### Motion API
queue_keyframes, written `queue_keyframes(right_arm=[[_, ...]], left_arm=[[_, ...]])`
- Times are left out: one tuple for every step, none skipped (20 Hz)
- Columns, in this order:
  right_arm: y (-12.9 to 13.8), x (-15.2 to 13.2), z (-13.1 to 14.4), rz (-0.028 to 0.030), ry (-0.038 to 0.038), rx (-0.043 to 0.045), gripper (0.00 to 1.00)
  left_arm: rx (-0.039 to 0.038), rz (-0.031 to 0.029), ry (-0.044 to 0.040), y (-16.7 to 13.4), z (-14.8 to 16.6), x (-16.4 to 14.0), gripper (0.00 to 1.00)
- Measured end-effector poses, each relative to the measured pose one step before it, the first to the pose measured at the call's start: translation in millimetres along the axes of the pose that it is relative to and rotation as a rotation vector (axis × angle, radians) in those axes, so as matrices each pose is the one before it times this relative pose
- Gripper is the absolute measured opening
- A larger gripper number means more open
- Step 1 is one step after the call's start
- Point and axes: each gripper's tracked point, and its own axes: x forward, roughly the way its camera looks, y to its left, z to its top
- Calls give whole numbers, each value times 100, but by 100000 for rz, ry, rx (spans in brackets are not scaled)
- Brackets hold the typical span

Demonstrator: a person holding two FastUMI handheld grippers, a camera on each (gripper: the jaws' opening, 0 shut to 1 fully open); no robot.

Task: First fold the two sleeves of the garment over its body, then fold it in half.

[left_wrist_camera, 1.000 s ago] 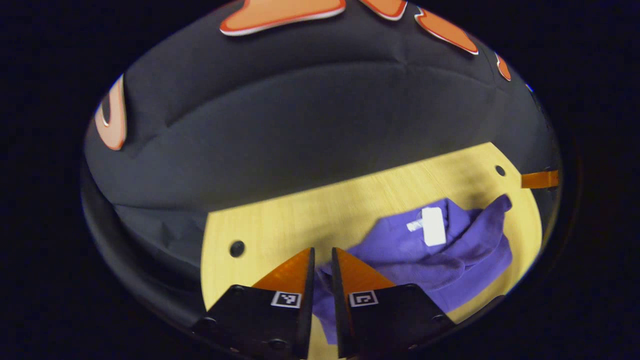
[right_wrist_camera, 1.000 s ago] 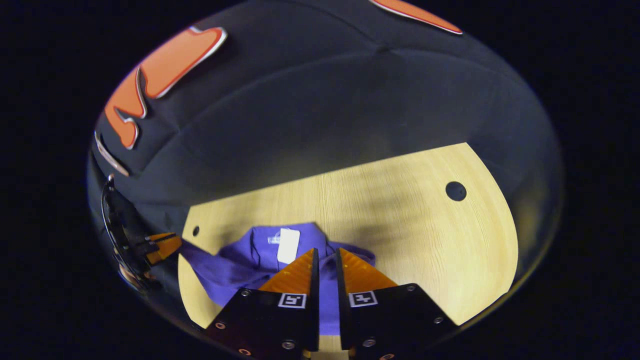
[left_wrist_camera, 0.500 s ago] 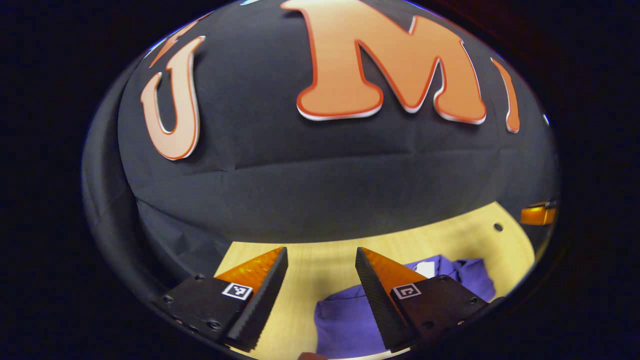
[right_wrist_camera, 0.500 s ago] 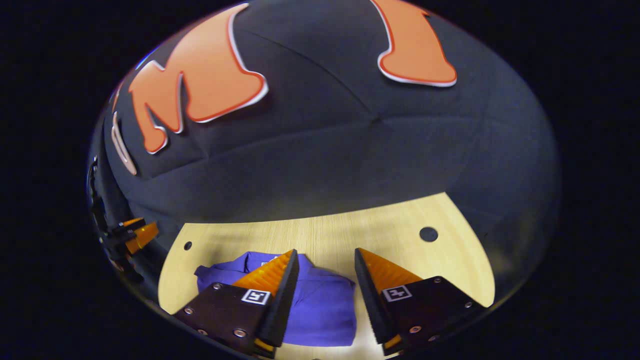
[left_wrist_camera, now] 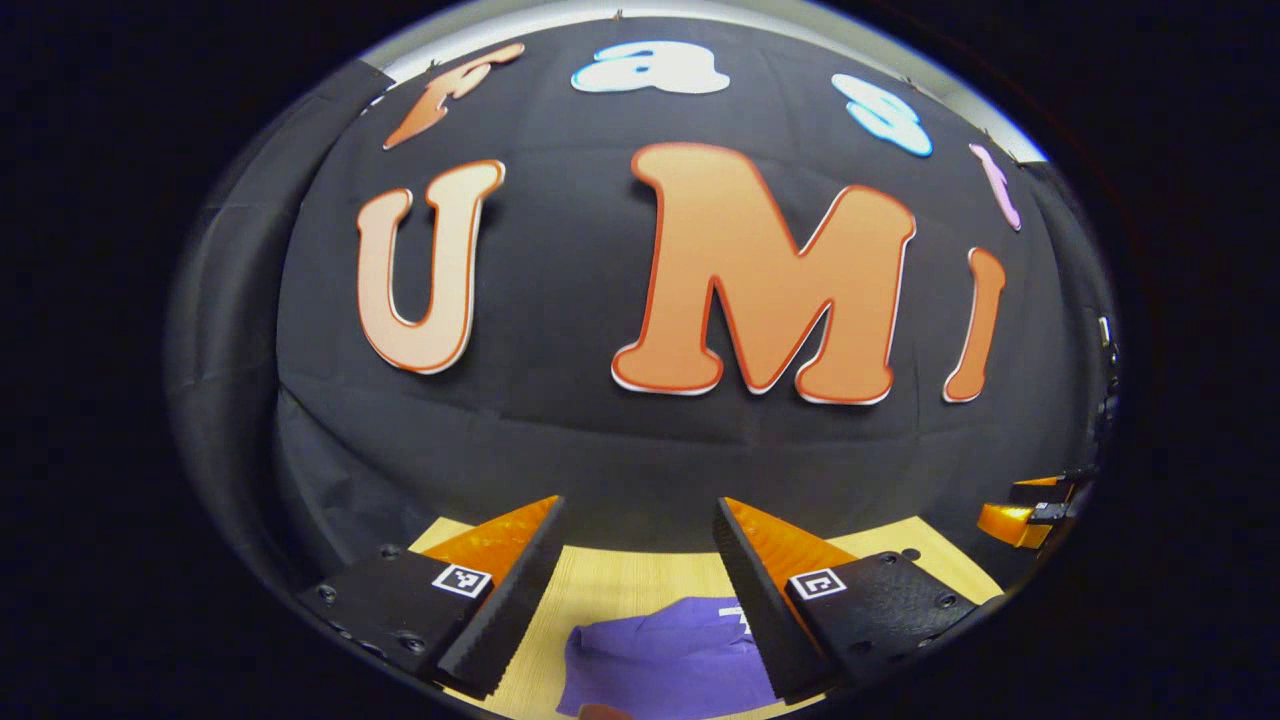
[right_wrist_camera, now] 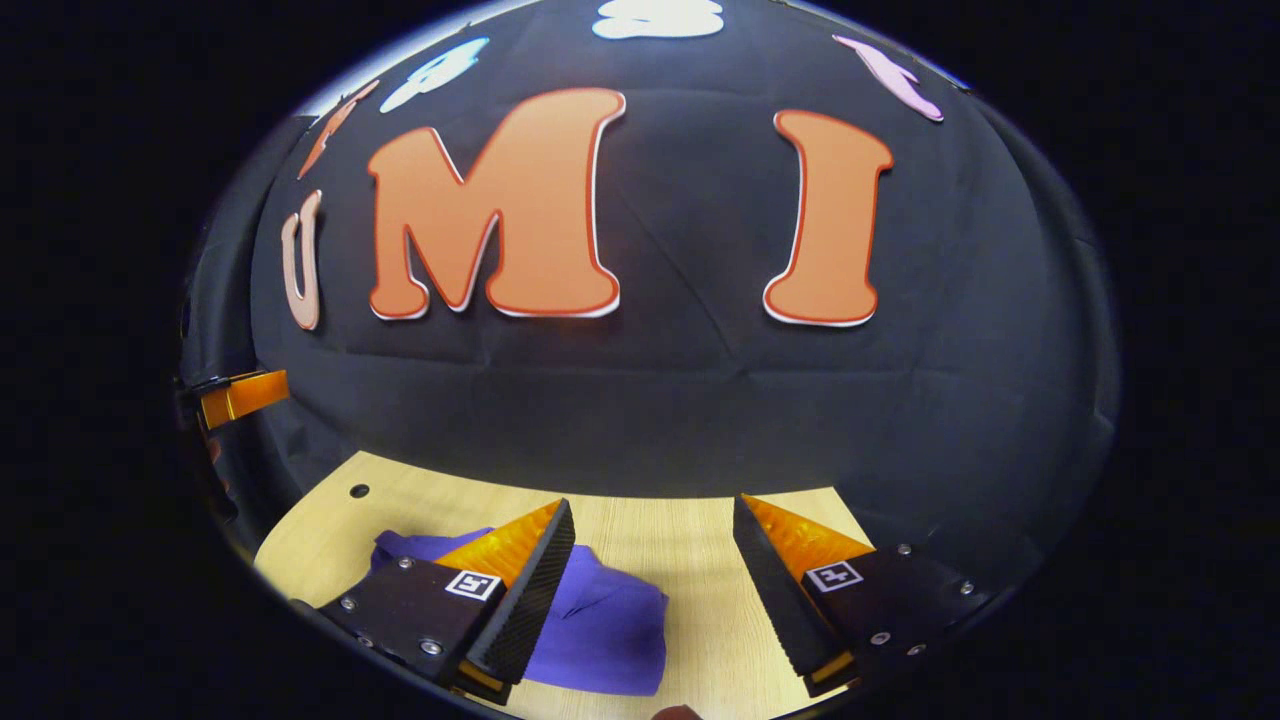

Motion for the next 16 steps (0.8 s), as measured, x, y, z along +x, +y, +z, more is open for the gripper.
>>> queue_keyframes(right_arm=[[-372, -1119, 308, -1455, -2763, -1168, 95], [-248, -955, 264, -998, -2383, -1045, 95], [35, -1074, 262, -312, -2216, -617, 94], [51, -906, 119, -141, -1176, 13, 95], [-49, -961, 116, 157, -1773, 457, 95], [-88, -873, 121, -255, -1574, 443, 95], [70, -819, 215, 376, -2120, 490, 95], [128, -832, 308, 196, -2071, -67, 95], [172, -710, 148, 577, -2336, -542, 95], [1, -708, 154, -127, -2020, -1196, 94], [74, -785, 157, 63, -1786, -1839, 94], [34, -573, 87, -90, -879, -1433, 95], [-68, -520, -56, 18, -326, -1330, 94], [62, -539, -48, 234, -268, -591, 94], [28, -495, -65, 184, -4, -201, 94], [75, -382, -40, 378, -20, 38, 94]], left_arm=[[2126, -755, -2603, -718, 193, -1022, 93], [2289, -1906, -2654, -936, 308, -1140, 94], [2431, -1423, -4143, -761, 675, -1045, 95], [1862, -1537, -2080, -954, 347, -1268, 94], [1163, -1277, -1887, -875, 444, -1137, 94], [258, -1073, -315, -960, -82, -764, 94], [-37, -1456, -53, -978, 6, -691, 92], [-616, -423, -34, -733, -147, -634, 94], [-431, -1111, -1059, -744, 49, -548, 94], [281, -341, -1742, -472, 273, -748, 93], [1238, -652, -1760, -506, 212, -589, 93], [1738, -549, -771, -555, 52, -478, 93], [1502, -344, -570, -471, -130, -704, 93], [871, -923, -155, -819, 92, -451, 93], [77, -327, -953, -367, 211, -479, 93], [-602, -529, -502, -589, 93, -261, 93]])
